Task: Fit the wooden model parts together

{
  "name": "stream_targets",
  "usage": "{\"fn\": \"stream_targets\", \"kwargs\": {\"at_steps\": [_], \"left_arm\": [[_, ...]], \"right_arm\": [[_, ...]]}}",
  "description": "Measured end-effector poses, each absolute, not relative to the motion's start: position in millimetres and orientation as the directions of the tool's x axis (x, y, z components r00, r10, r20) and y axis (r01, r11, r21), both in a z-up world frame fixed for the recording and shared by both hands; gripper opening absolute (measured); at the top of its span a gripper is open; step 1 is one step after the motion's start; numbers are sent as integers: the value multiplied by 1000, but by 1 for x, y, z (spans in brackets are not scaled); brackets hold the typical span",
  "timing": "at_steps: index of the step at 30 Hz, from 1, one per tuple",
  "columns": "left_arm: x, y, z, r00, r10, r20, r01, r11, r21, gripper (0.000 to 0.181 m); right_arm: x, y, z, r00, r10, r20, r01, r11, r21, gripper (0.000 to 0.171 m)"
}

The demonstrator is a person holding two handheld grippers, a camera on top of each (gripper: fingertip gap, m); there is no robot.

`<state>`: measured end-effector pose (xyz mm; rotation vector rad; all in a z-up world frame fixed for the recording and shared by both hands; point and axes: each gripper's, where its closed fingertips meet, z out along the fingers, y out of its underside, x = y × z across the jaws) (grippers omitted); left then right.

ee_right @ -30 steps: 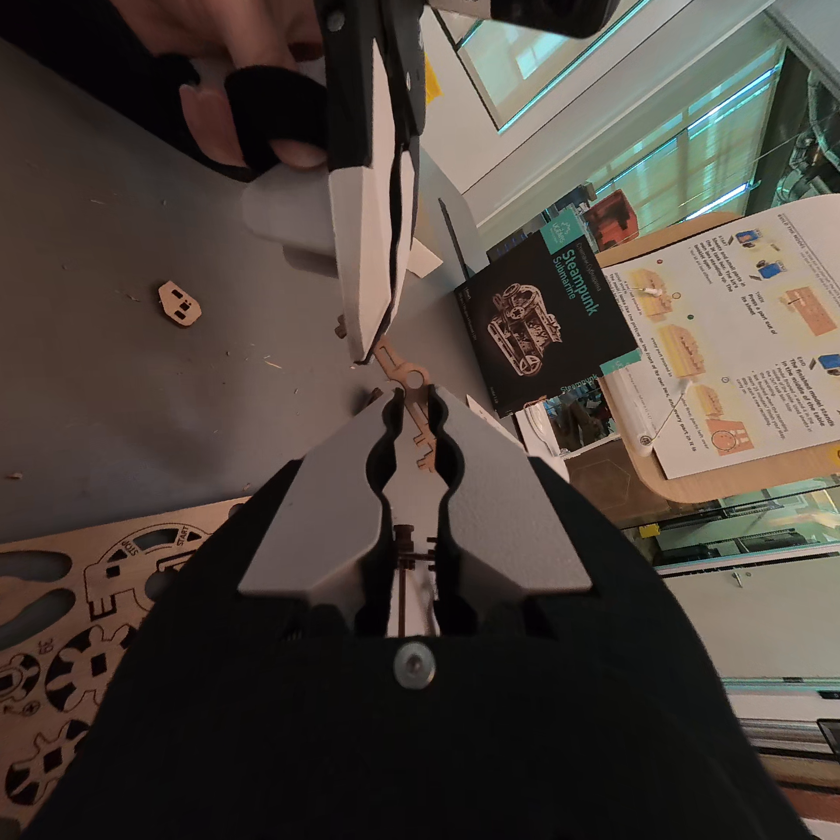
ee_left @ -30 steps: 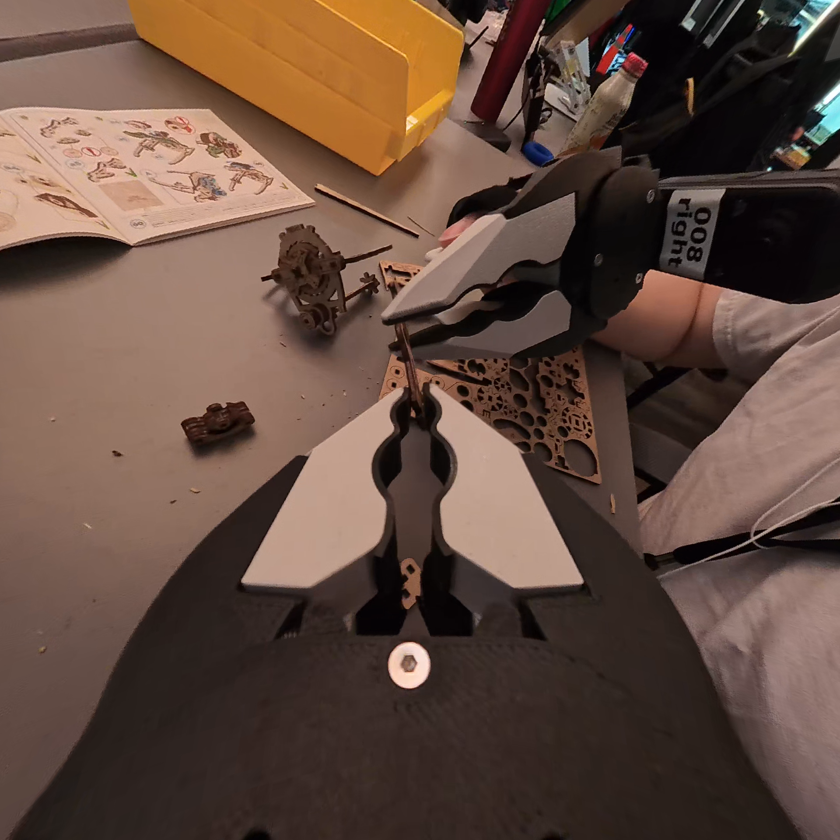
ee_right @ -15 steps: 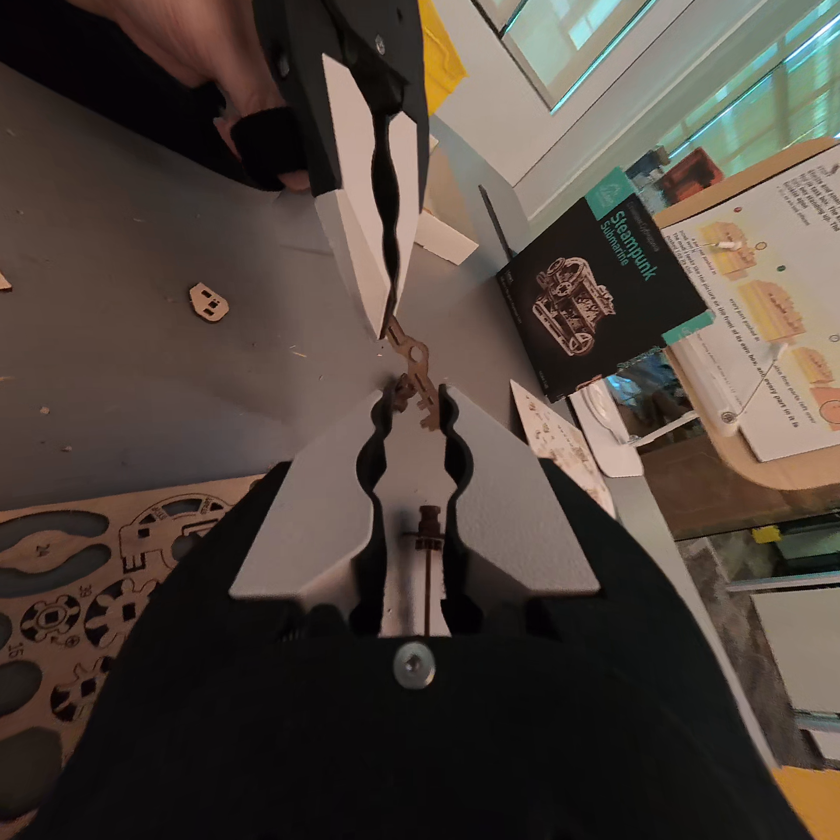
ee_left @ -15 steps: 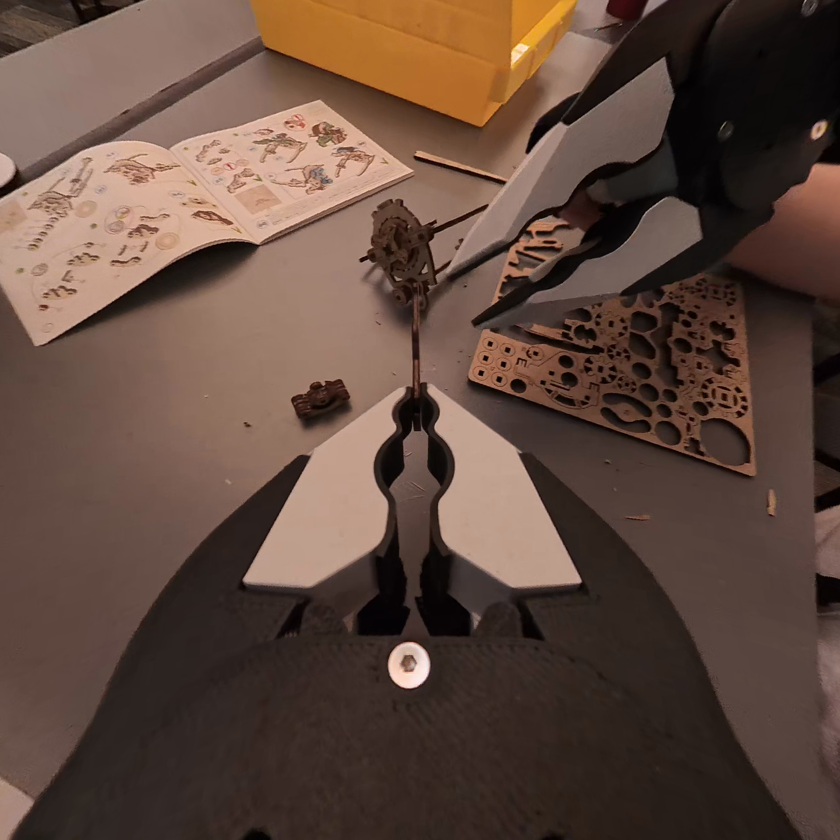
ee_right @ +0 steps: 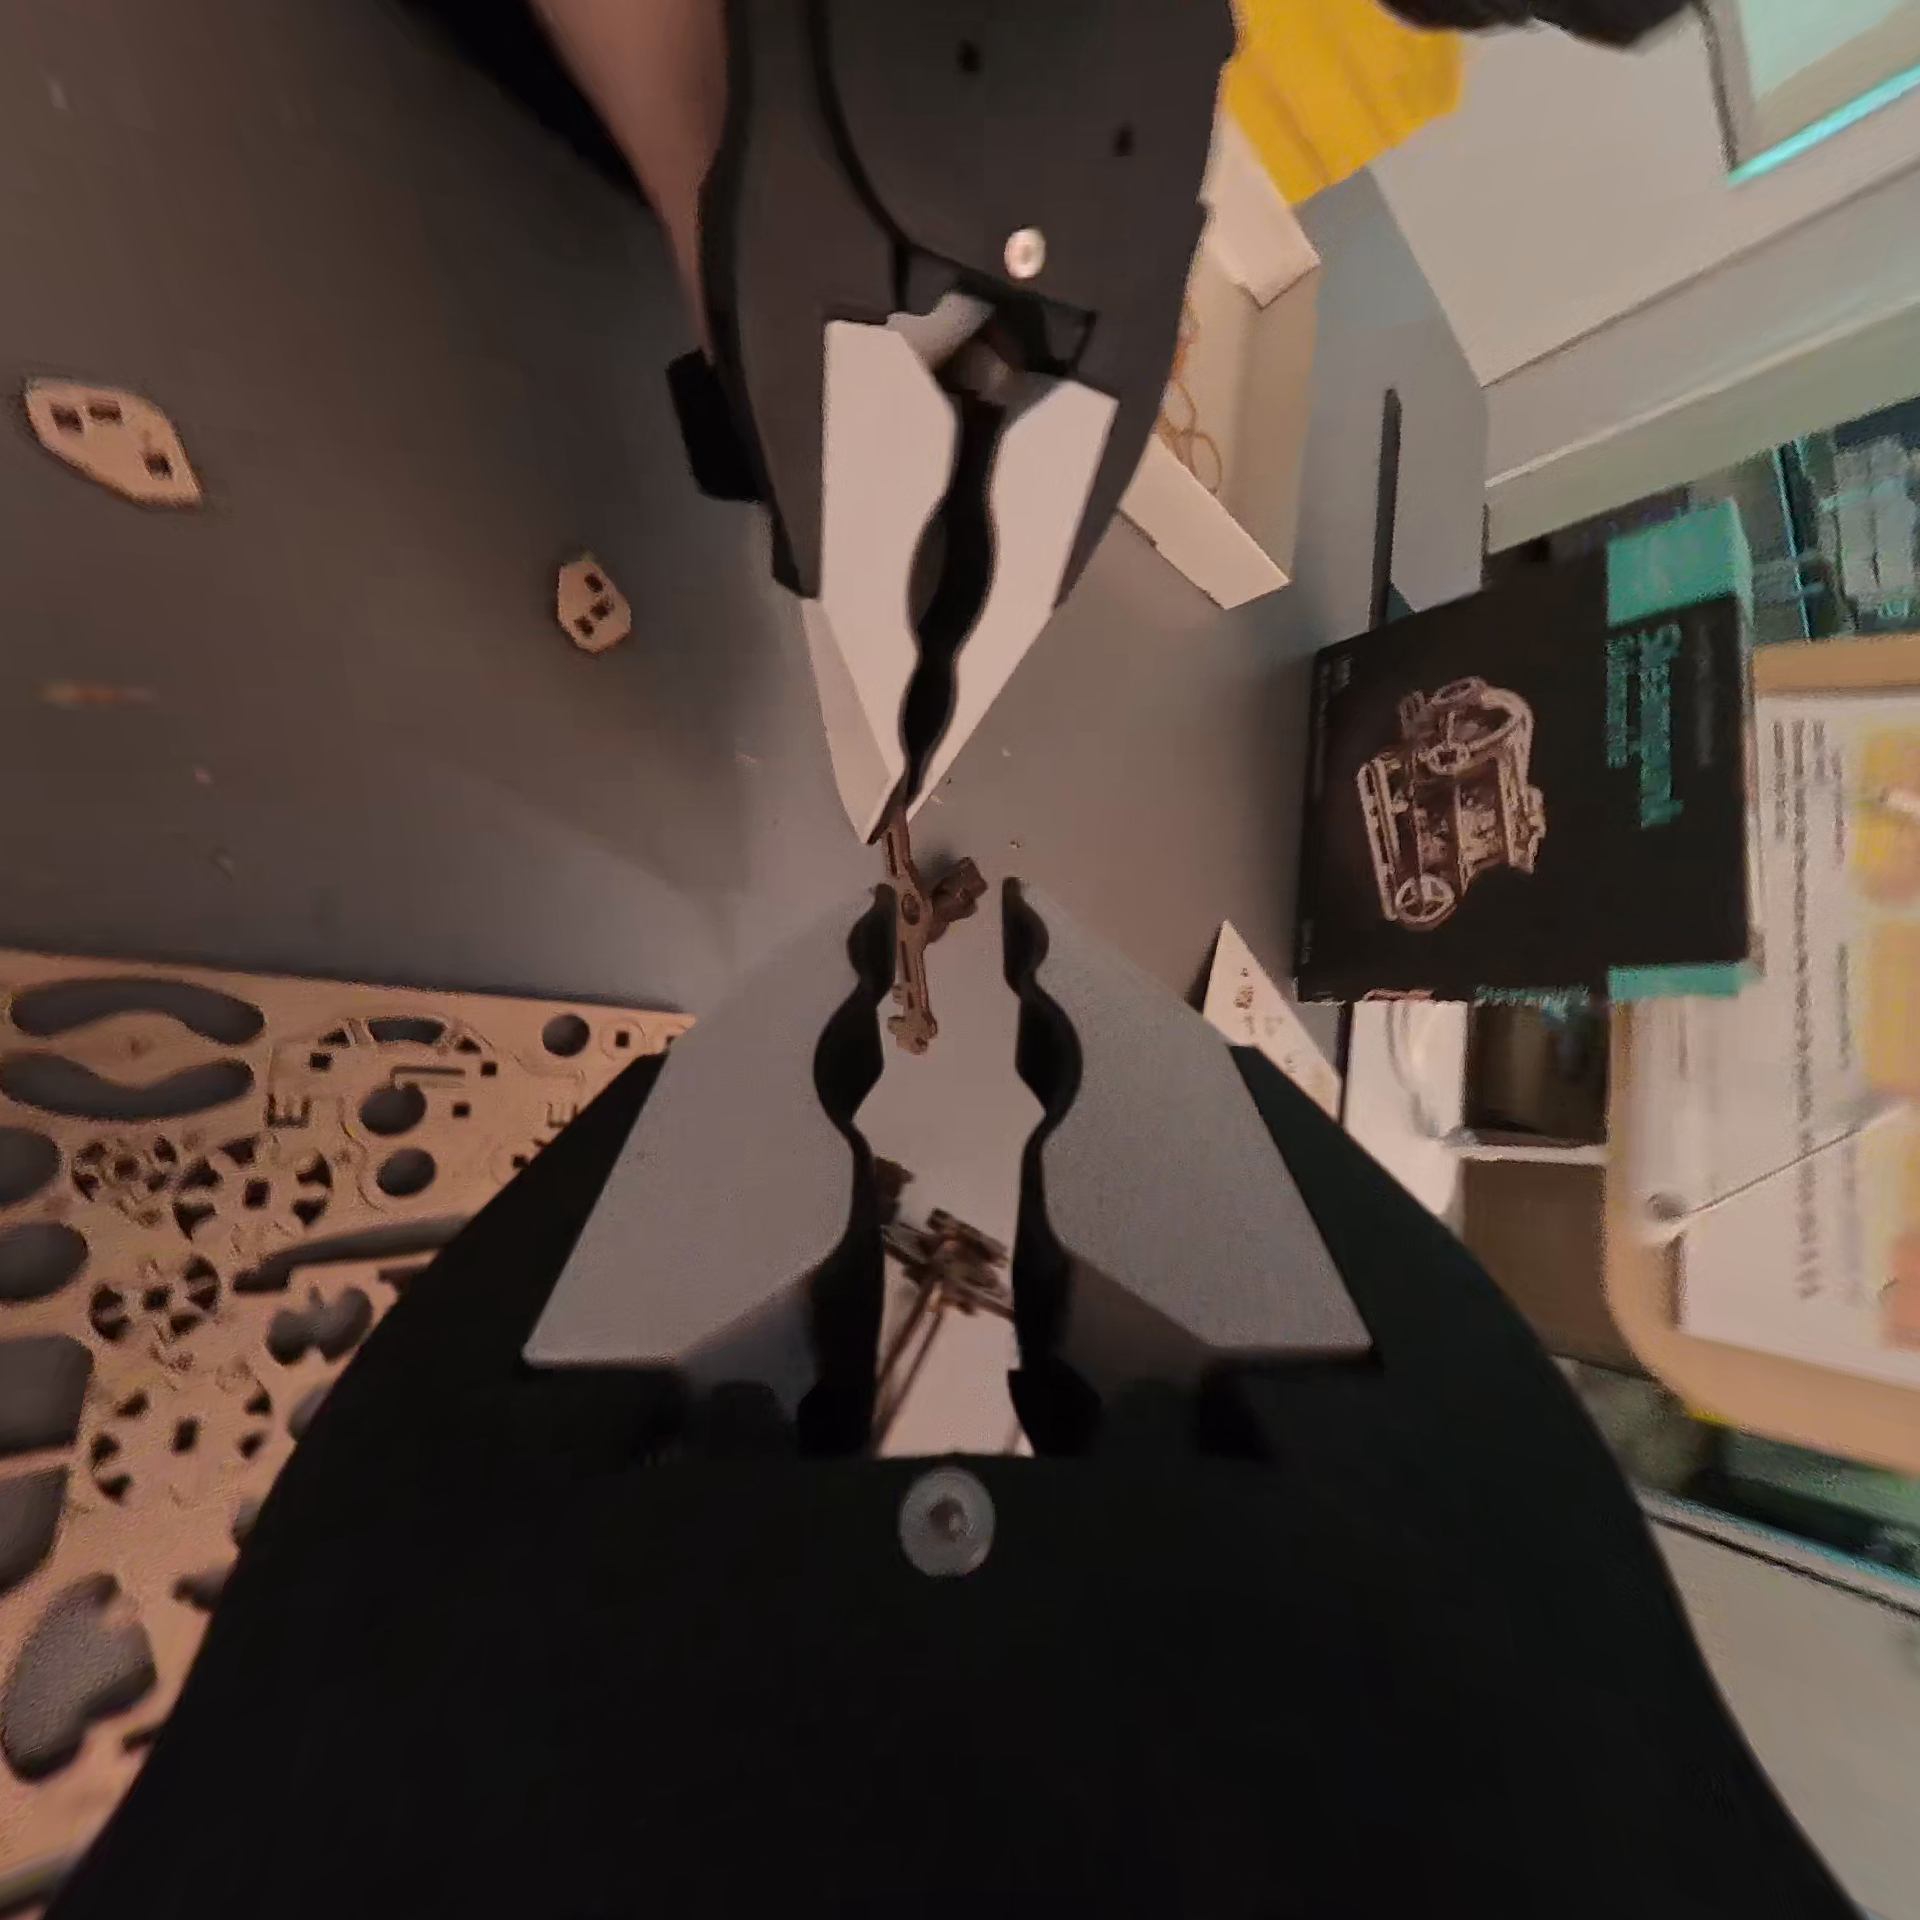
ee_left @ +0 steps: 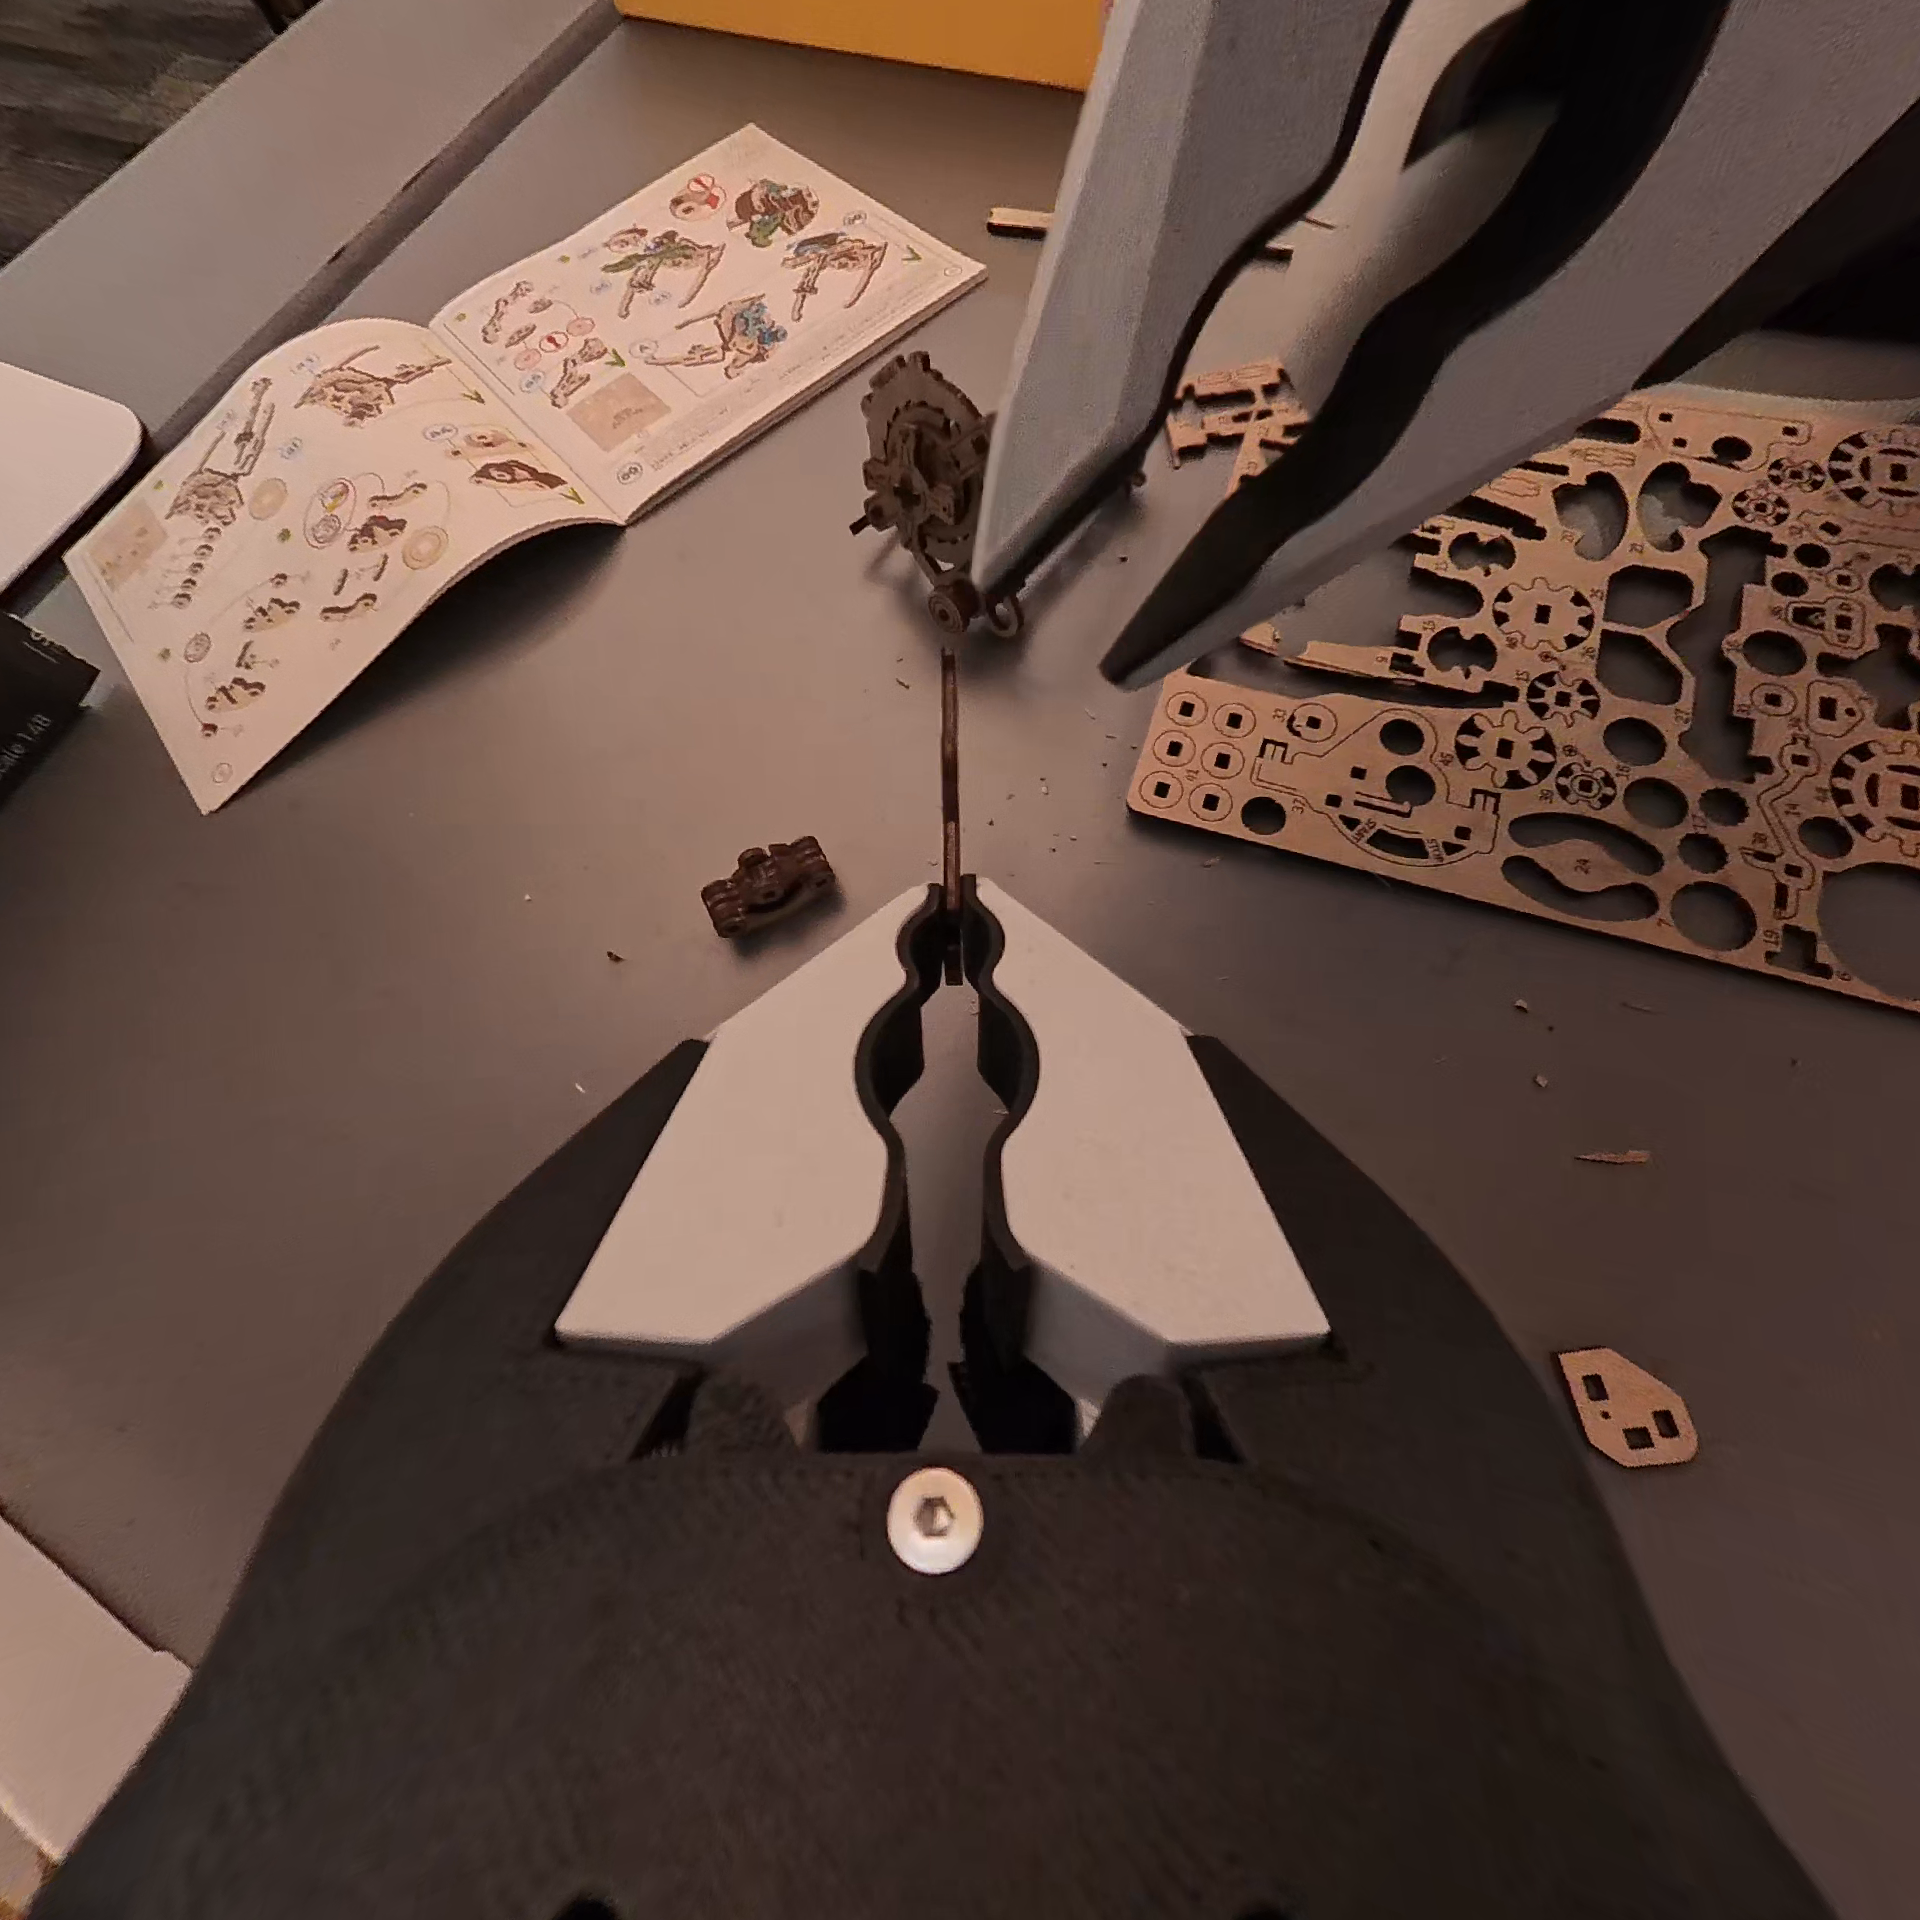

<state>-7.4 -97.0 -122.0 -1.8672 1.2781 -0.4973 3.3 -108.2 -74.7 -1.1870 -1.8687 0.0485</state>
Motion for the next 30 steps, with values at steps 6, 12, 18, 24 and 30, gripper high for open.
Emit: {"fn": "stream_targets", "kwargs": {"at_steps": [6,12,18,24,30], "left_arm": [[-11,-93,-122,428,-896,-120,-586,-174,-791,0],[-9,-99,-126,409,-912,-31,-568,-228,-791,0],[-12,-98,-126,434,-895,106,-502,-338,-796,0],[-23,-90,-118,485,-825,291,-371,-495,-785,1],[-32,-83,-108,486,-769,416,-261,-582,-770,1]], "right_arm": [[-3,-93,-80,-302,645,702,770,599,-219,19],[3,-95,-96,-301,671,678,740,612,-278,19],[0,-87,-84,-194,708,679,590,637,-496,20],[-14,-82,-79,-107,650,752,557,666,-496,23],[-24,-70,-87,-39,577,816,612,659,-437,23]]}}
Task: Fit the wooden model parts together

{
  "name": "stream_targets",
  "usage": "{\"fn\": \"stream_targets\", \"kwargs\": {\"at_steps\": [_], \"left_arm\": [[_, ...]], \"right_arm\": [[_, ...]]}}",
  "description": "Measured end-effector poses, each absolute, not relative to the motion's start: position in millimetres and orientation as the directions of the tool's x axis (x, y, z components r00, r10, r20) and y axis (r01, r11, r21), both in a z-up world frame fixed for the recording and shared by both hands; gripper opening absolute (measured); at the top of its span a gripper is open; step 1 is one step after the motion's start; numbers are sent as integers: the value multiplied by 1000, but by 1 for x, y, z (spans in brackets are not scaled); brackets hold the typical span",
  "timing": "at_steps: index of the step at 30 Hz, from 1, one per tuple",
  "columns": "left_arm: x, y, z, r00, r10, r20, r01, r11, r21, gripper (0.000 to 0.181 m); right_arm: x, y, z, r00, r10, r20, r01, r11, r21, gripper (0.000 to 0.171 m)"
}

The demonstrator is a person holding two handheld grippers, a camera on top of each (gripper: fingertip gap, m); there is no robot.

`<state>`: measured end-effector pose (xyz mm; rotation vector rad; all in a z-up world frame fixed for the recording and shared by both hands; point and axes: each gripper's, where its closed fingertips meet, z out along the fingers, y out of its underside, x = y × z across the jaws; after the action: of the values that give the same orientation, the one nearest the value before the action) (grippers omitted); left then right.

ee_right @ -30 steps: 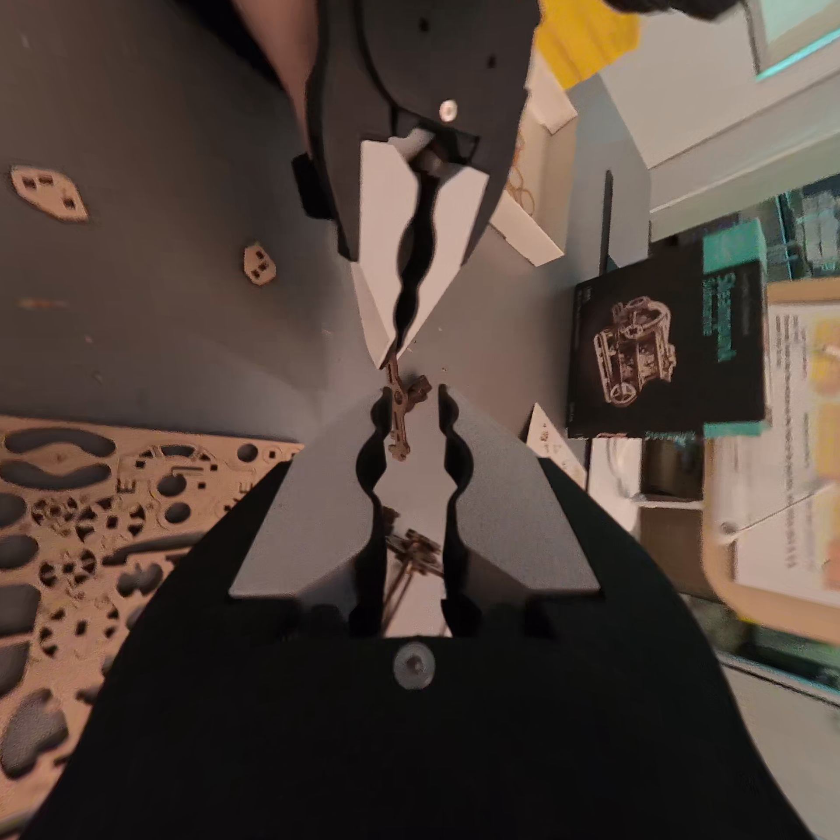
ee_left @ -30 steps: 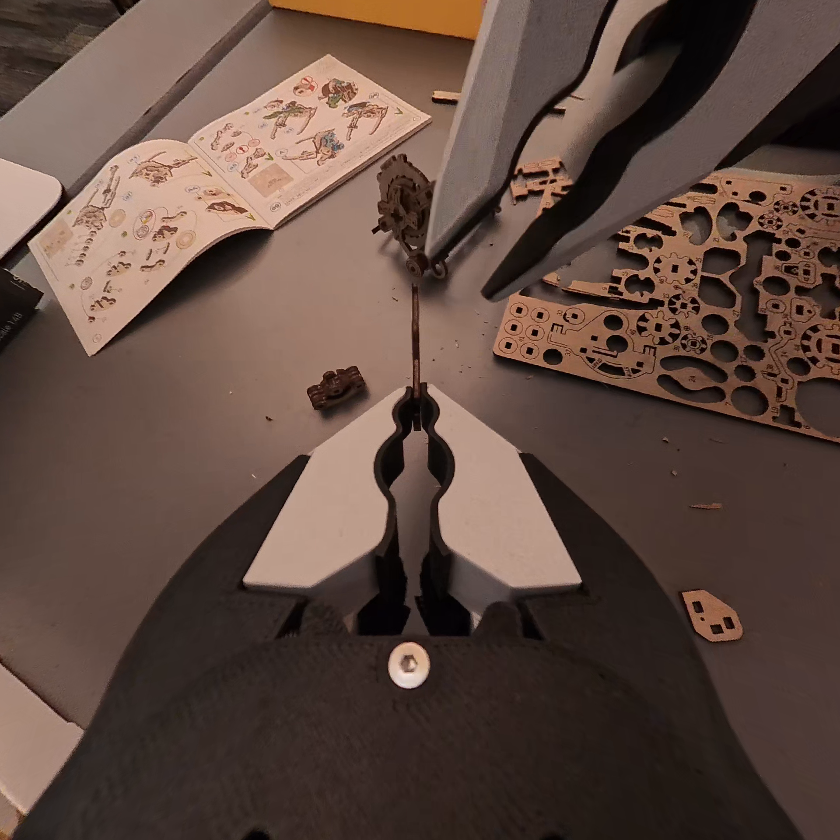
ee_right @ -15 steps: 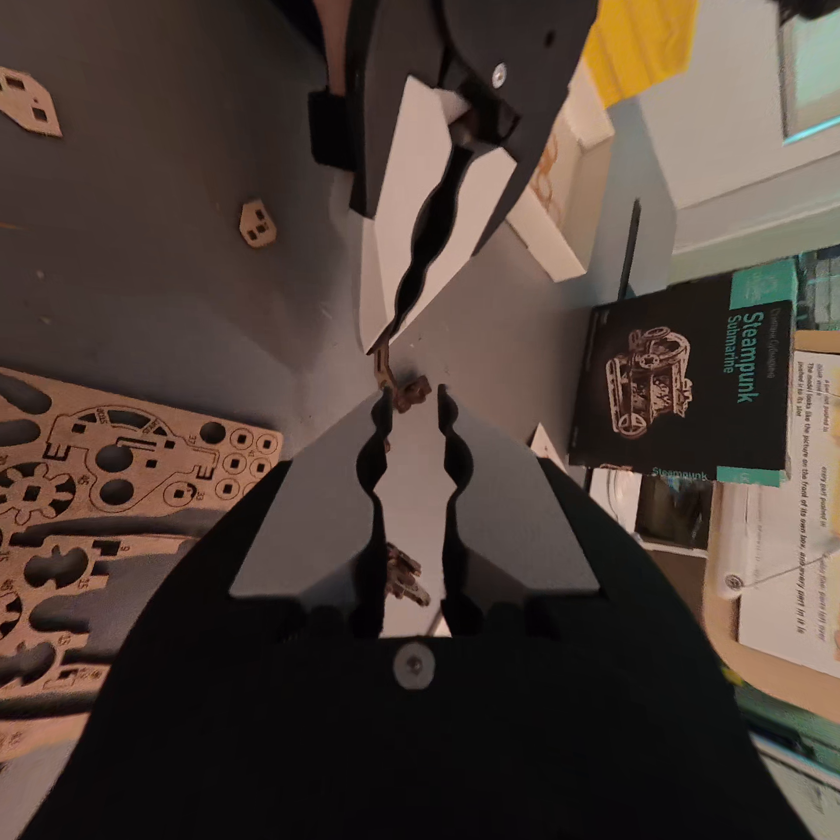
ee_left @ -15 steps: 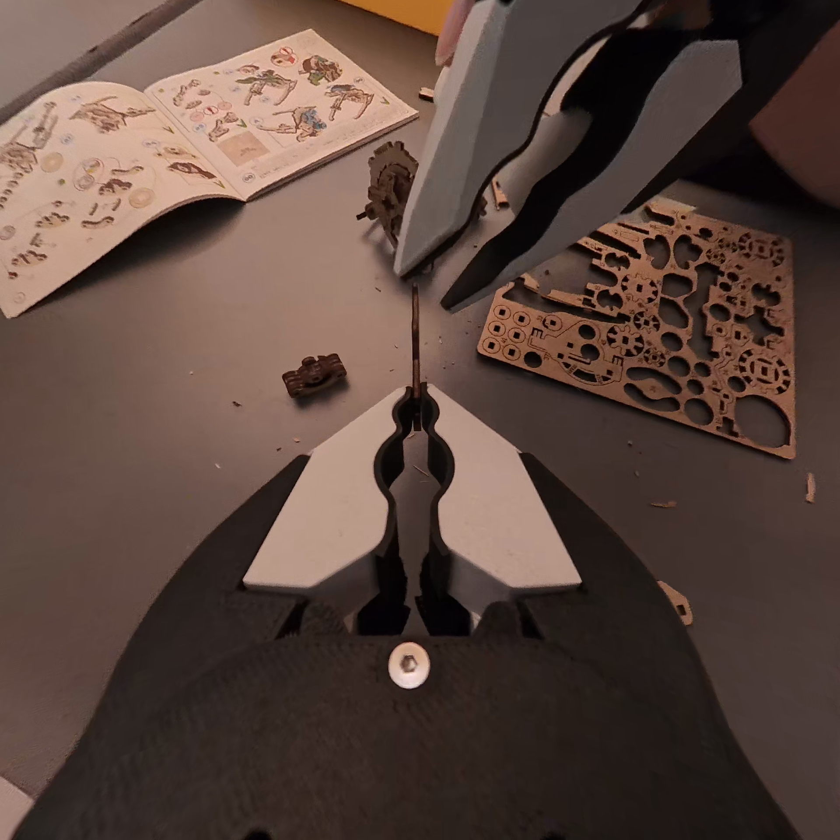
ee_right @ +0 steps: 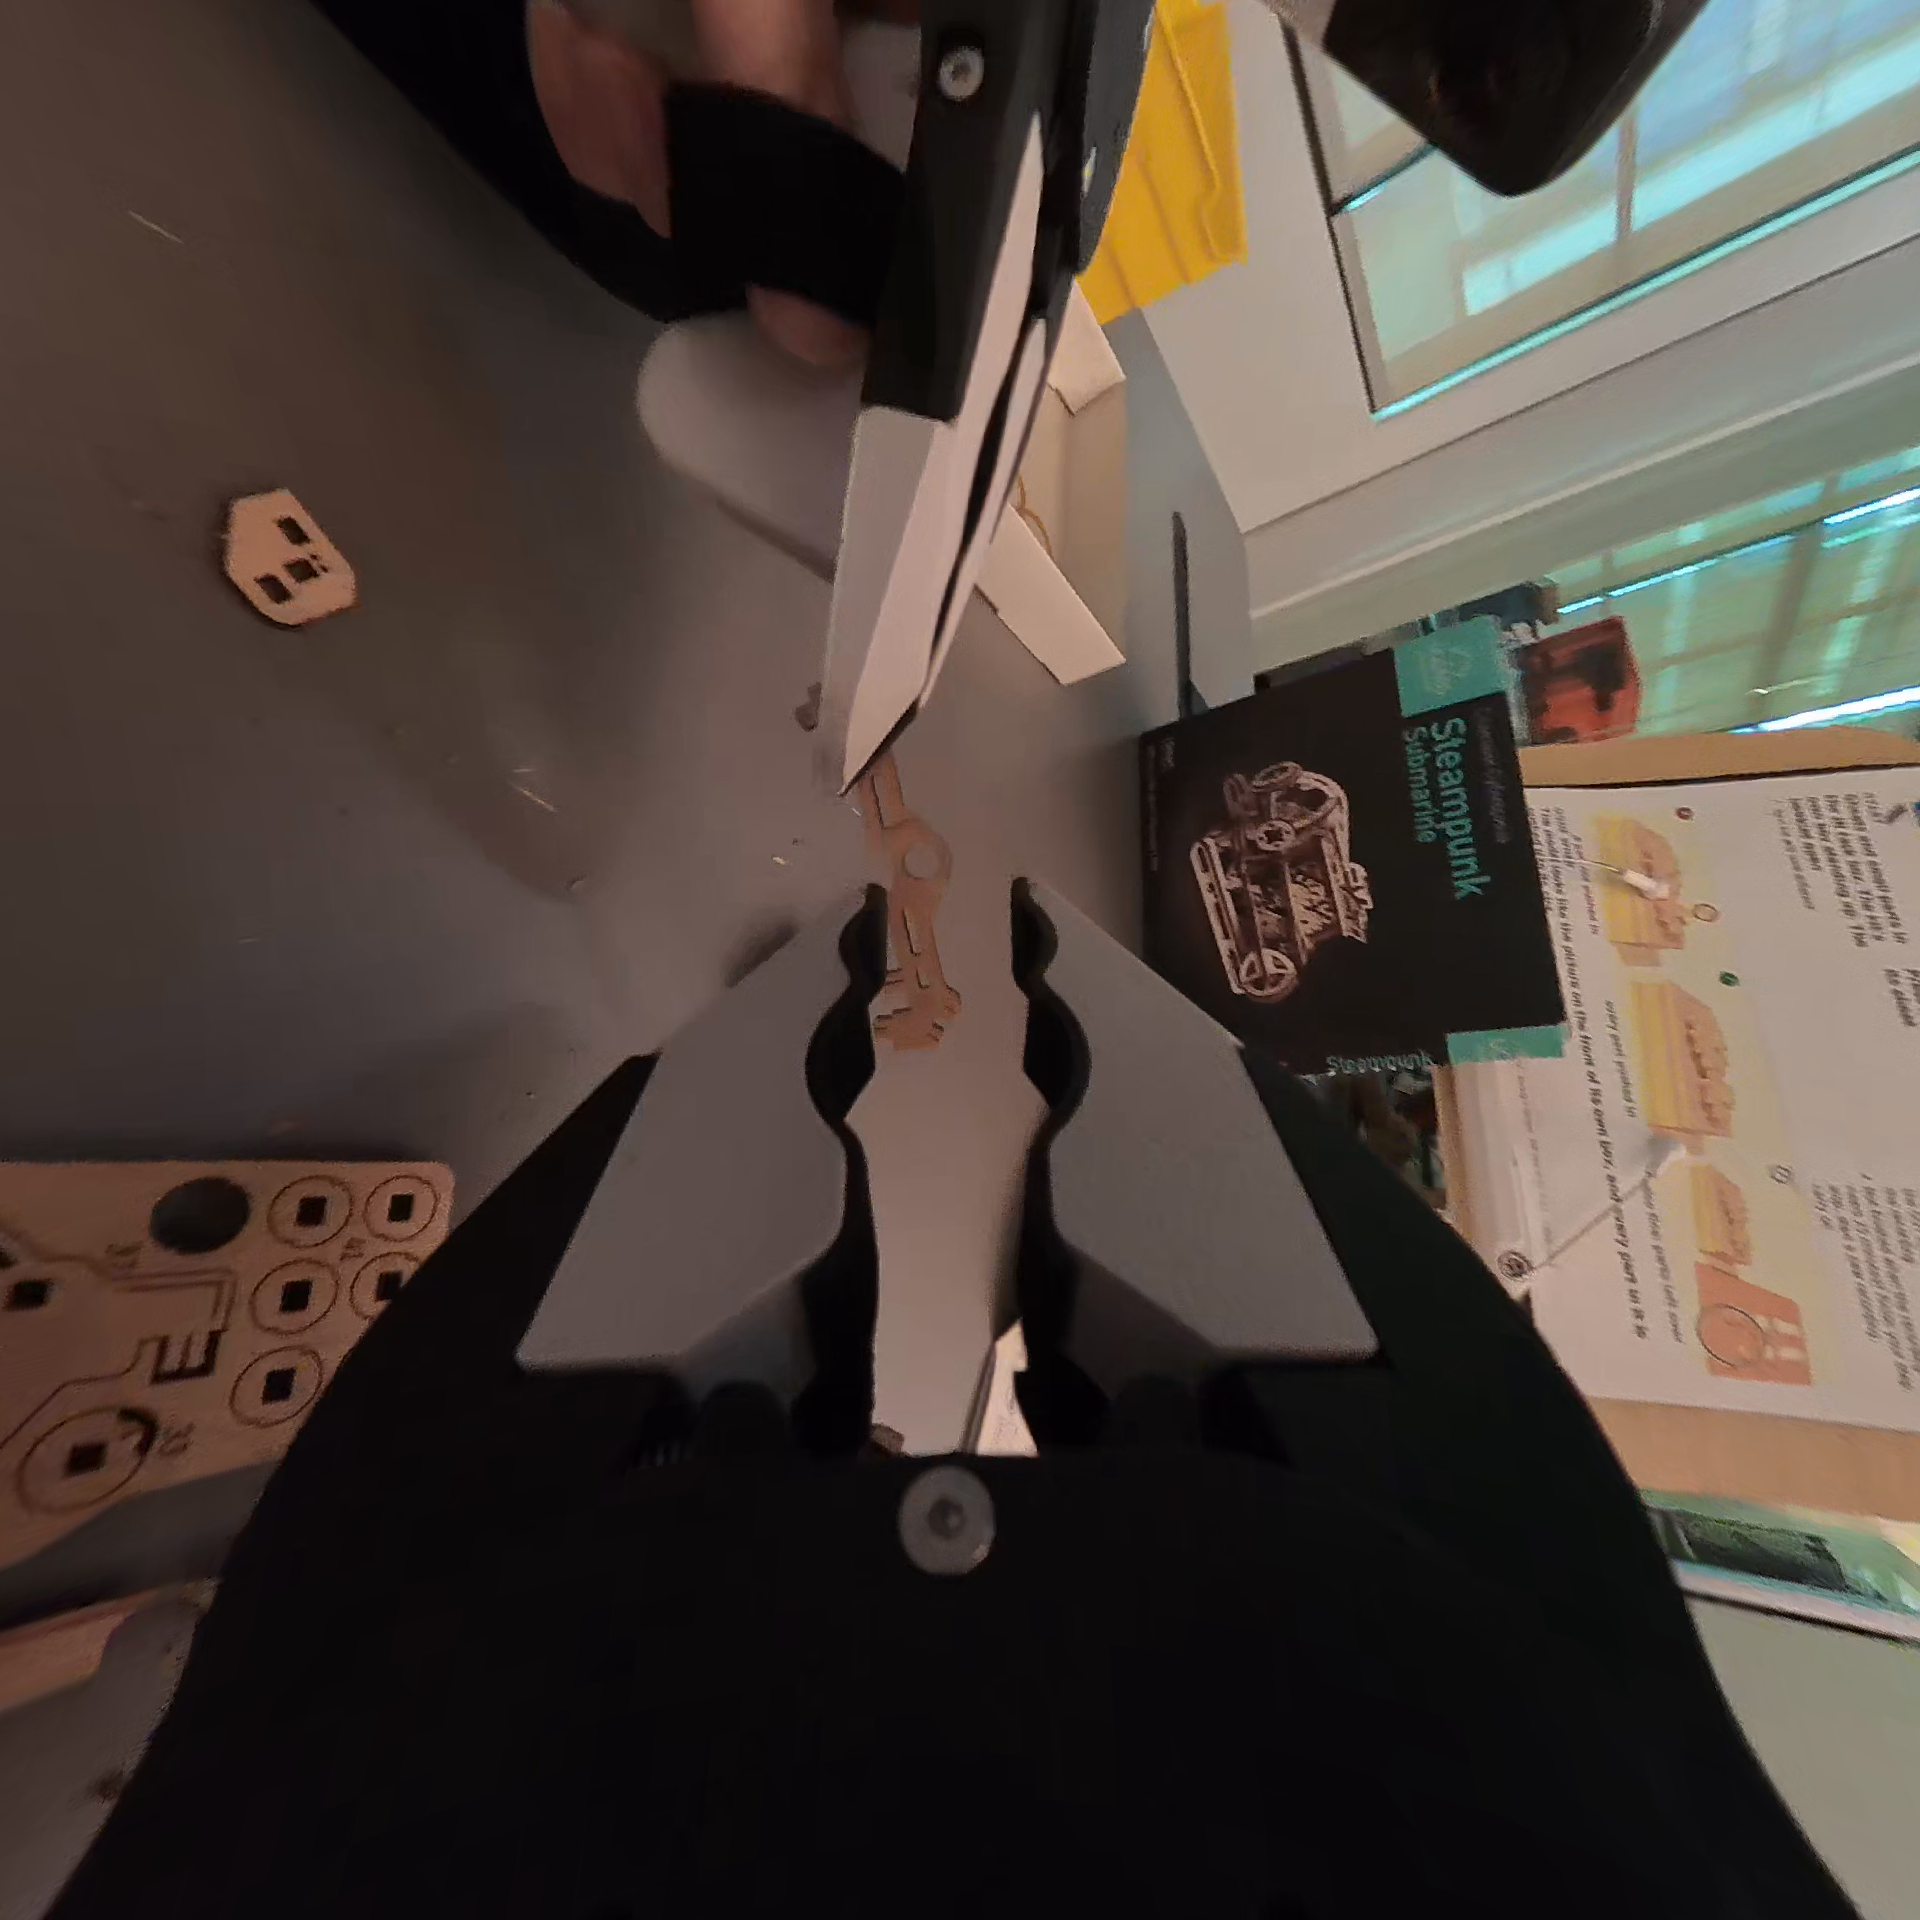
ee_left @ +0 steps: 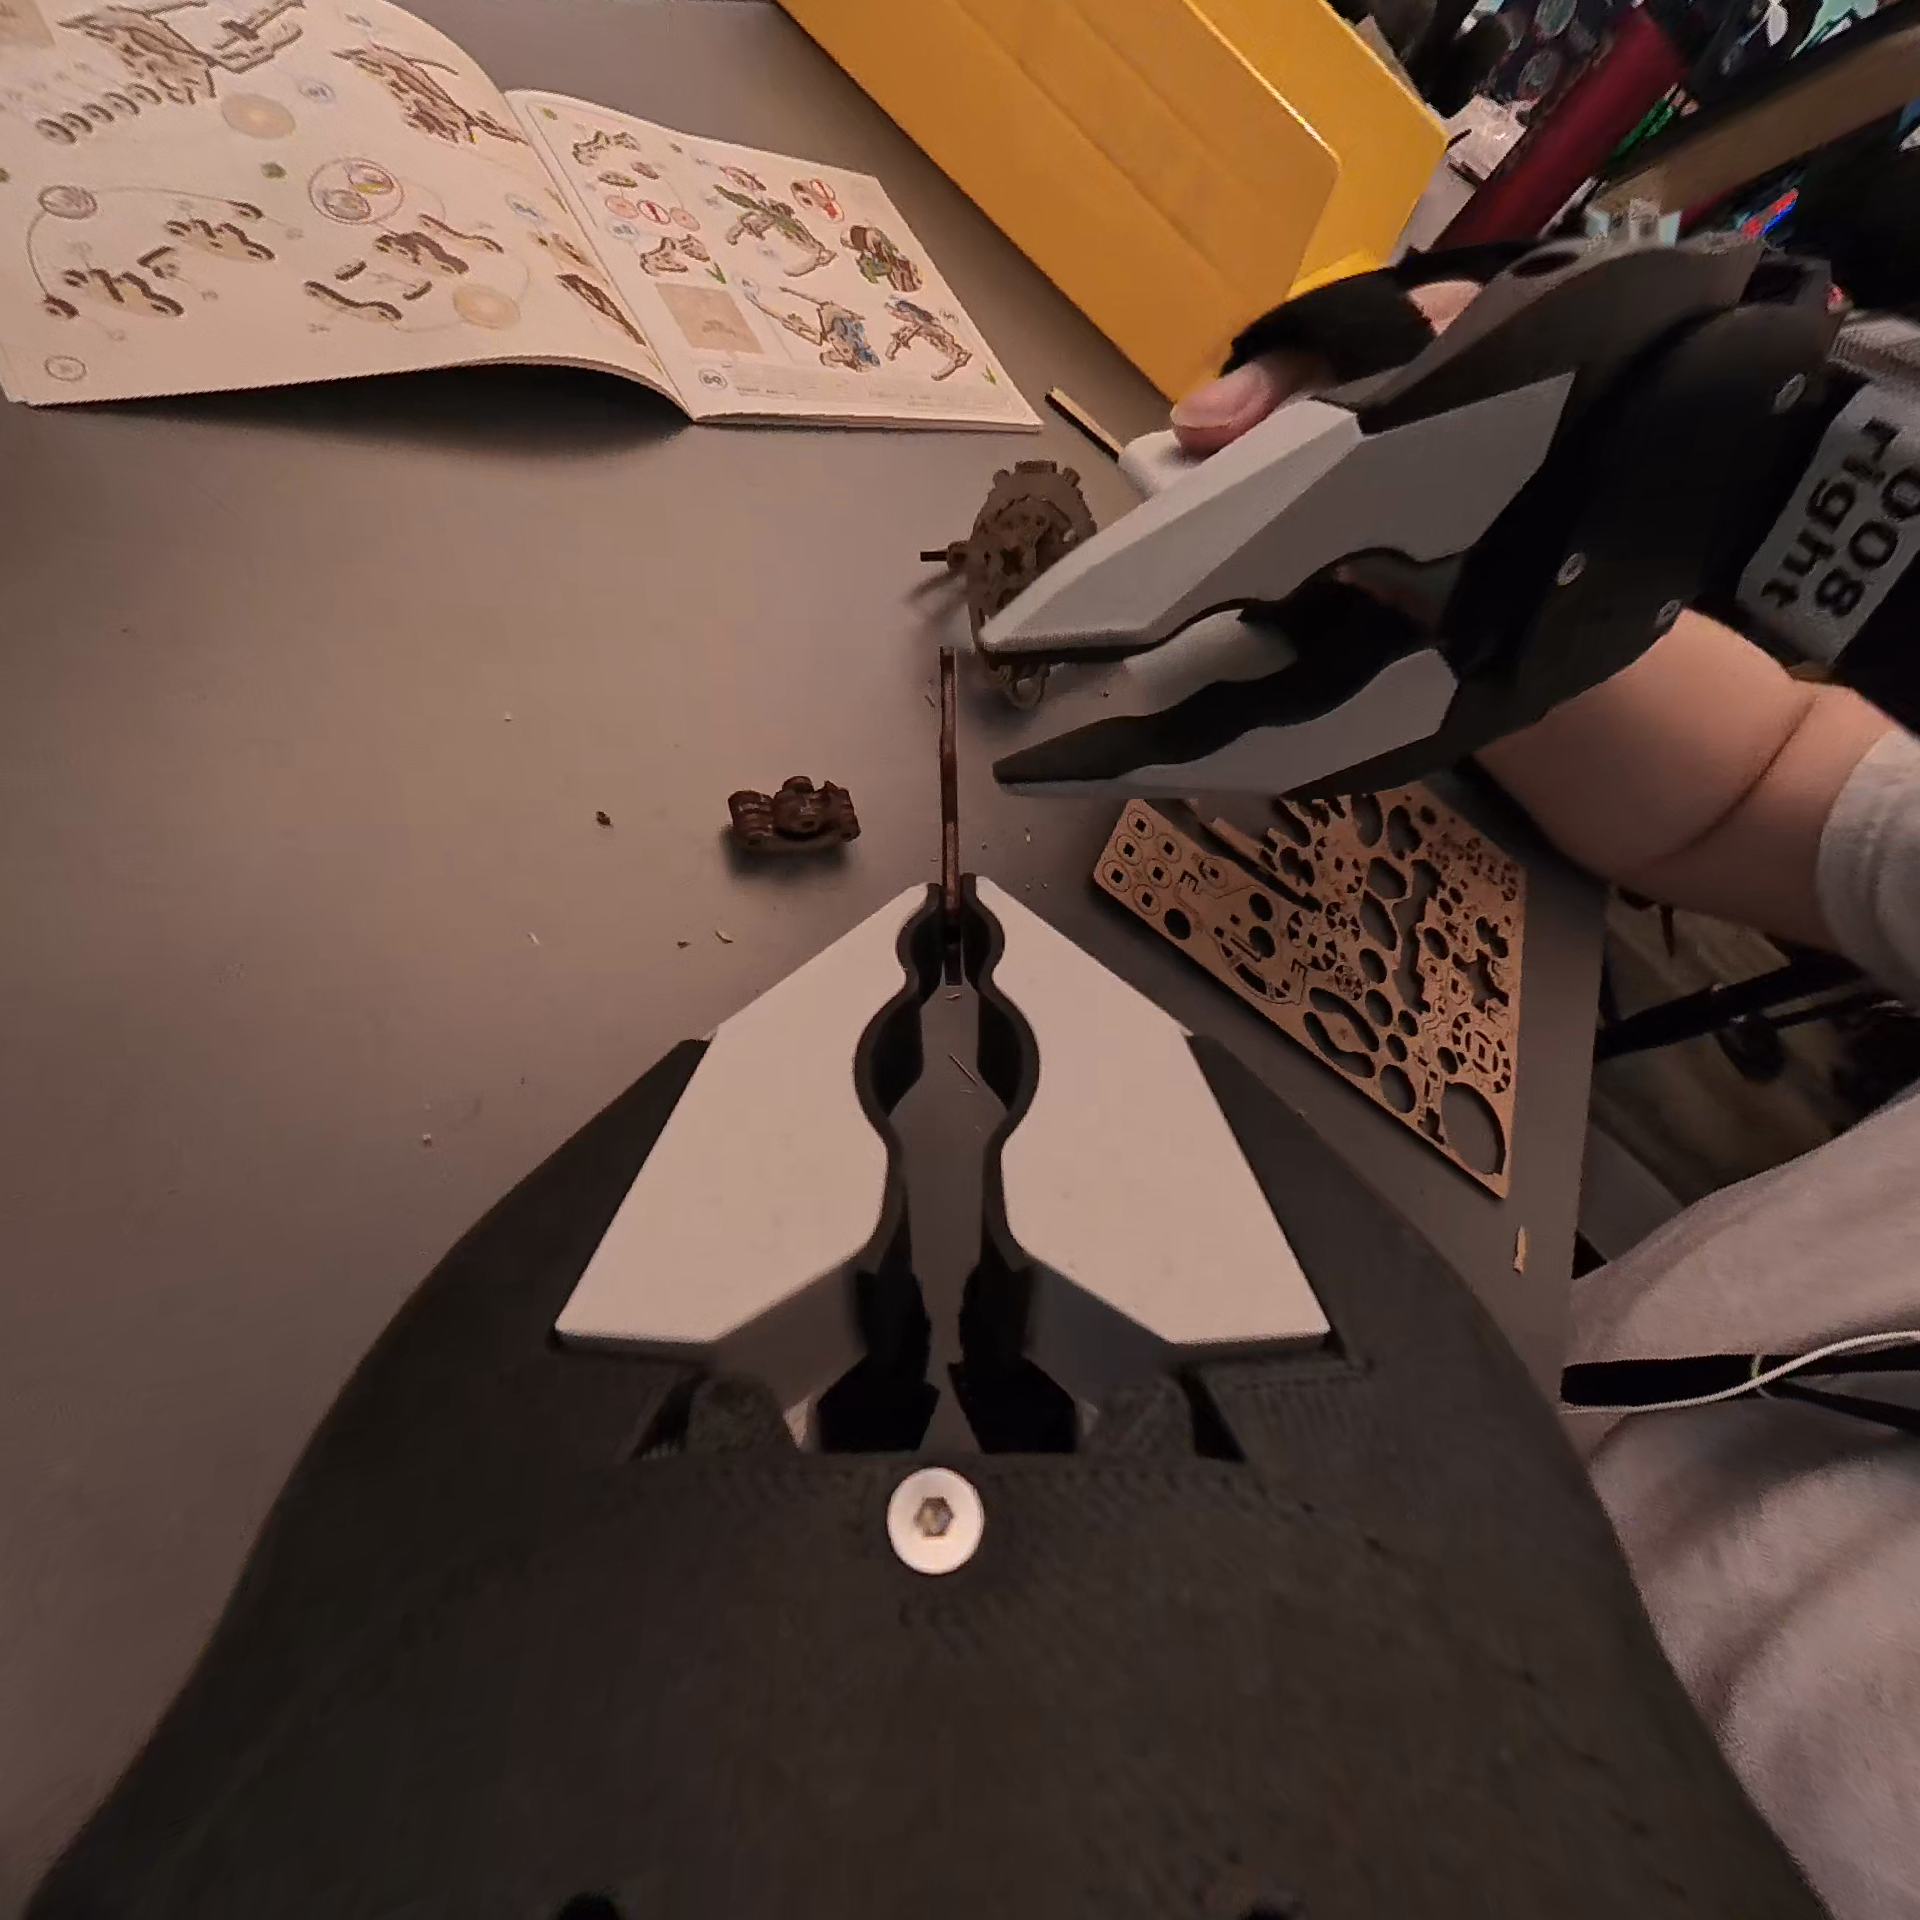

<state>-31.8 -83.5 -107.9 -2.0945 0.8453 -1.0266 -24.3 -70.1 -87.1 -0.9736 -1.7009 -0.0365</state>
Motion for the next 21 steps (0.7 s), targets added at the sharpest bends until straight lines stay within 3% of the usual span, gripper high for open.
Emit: {"fn": "stream_targets", "kwargs": {"at_steps": [21], "left_arm": [[-26,-92,-111,451,-741,498,-250,-640,-727,1]], "right_arm": [[-29,-65,-108,-78,497,864,674,665,-322,17]]}}
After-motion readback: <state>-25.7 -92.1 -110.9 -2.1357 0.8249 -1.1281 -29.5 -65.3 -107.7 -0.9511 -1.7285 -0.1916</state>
